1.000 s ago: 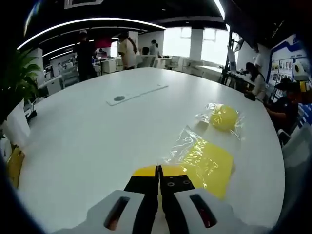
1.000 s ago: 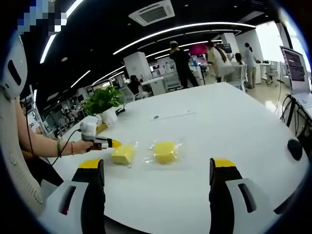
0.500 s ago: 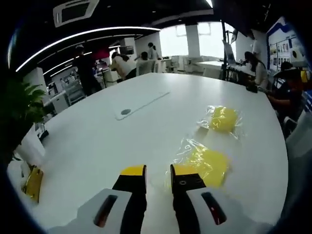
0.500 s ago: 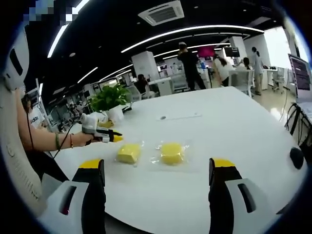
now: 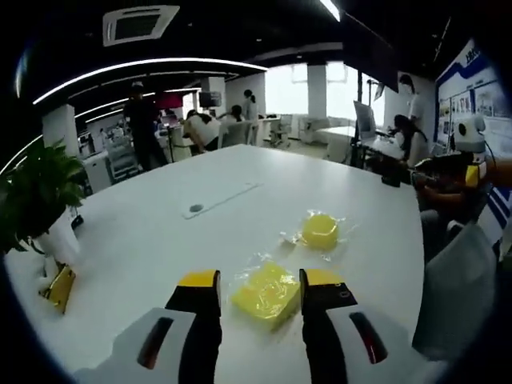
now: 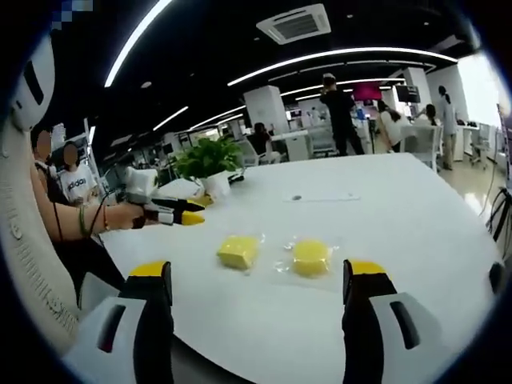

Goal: Compare the silicone blocks by pressing each to a similar depth, holding the contact briefly, and releasing to observe deformation and rebound differences across the visible hardness samples.

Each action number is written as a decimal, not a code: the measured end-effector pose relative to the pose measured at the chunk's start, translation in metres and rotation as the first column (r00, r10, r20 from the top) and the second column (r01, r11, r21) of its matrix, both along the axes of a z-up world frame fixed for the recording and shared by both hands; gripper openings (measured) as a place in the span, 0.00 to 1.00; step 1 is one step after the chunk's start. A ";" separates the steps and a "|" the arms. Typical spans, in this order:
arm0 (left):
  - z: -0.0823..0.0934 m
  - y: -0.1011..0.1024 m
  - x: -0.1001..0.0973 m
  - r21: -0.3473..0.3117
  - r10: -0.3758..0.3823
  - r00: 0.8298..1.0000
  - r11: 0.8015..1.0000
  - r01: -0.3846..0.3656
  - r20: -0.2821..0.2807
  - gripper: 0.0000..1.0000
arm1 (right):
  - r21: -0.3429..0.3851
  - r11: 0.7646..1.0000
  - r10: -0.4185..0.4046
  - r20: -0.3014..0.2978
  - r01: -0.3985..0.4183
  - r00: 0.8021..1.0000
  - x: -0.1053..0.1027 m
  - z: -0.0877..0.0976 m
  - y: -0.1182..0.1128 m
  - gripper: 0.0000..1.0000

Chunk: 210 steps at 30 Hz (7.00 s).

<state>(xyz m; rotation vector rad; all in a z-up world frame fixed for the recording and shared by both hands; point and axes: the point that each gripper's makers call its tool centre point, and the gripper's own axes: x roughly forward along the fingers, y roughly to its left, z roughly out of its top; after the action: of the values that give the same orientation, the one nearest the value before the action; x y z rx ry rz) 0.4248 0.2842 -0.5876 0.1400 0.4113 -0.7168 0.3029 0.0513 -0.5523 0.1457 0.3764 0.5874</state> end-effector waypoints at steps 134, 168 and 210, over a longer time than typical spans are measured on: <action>-0.030 -0.171 0.093 -0.420 -0.037 0.617 0.765 -0.489 -0.786 0.67 | -0.007 0.999 0.041 -0.090 -0.042 0.995 0.000 -0.027 -0.091 0.79; -0.132 -0.180 0.106 -0.331 0.060 0.513 0.700 -0.633 -0.856 0.49 | 0.019 0.999 0.031 -0.168 -0.028 0.985 0.028 -0.058 -0.094 0.75; -0.136 -0.190 0.113 -0.294 0.119 0.755 0.873 -0.388 -0.645 0.00 | 0.008 1.000 0.019 -0.180 -0.017 0.984 0.017 -0.063 -0.102 0.71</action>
<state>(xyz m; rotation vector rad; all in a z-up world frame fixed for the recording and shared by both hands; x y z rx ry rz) 0.5378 0.0938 -0.7231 -0.5705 0.8741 -0.5398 0.3198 -0.0509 -0.6157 0.2026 0.5515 0.5951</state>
